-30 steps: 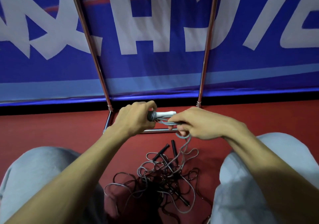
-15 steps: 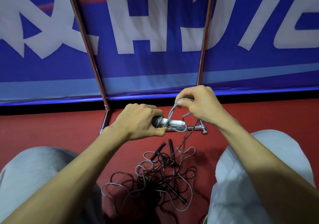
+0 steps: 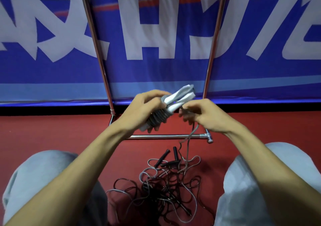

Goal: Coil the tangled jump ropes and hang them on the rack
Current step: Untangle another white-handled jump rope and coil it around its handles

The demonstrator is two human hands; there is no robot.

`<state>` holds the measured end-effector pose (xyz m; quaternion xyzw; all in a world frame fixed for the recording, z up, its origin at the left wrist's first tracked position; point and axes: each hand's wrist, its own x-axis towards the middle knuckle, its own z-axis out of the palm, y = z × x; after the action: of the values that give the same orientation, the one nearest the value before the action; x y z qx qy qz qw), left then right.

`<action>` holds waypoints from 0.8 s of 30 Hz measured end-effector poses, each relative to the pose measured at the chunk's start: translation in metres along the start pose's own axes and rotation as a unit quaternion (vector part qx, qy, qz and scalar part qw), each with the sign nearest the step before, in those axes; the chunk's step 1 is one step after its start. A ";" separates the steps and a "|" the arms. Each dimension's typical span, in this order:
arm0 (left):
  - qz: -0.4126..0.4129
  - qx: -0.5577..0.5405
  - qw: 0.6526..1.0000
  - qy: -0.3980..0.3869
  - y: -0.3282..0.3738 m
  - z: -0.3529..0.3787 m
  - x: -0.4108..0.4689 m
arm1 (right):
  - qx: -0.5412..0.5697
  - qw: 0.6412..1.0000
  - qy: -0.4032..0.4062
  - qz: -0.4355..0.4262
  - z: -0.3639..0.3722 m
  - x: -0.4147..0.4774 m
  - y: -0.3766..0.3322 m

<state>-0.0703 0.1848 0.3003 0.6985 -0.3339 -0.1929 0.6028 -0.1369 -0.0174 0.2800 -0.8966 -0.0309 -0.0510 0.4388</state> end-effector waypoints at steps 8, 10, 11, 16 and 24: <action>-0.048 -0.066 0.987 0.141 -0.005 -0.003 0.009 | 0.089 0.989 -0.113 0.023 0.014 -0.008 -0.016; -0.051 -0.020 0.987 0.153 -0.010 -0.005 0.010 | 0.093 0.986 -0.131 0.031 0.016 -0.010 -0.020; -0.051 0.003 0.986 0.156 -0.013 -0.006 0.012 | 0.085 0.987 -0.129 0.040 0.016 -0.011 -0.021; -0.053 0.080 0.978 0.185 -0.028 -0.010 0.018 | 0.040 0.975 -0.183 0.118 0.015 -0.014 -0.019; -0.028 0.424 0.883 0.199 -0.040 -0.022 0.017 | -0.170 0.976 -0.131 -0.016 0.009 -0.017 -0.021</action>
<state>-0.0336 0.1907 0.2681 0.9201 -0.2371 0.0935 0.2974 -0.1556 0.0022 0.2892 -0.9564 -0.0937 0.0557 0.2708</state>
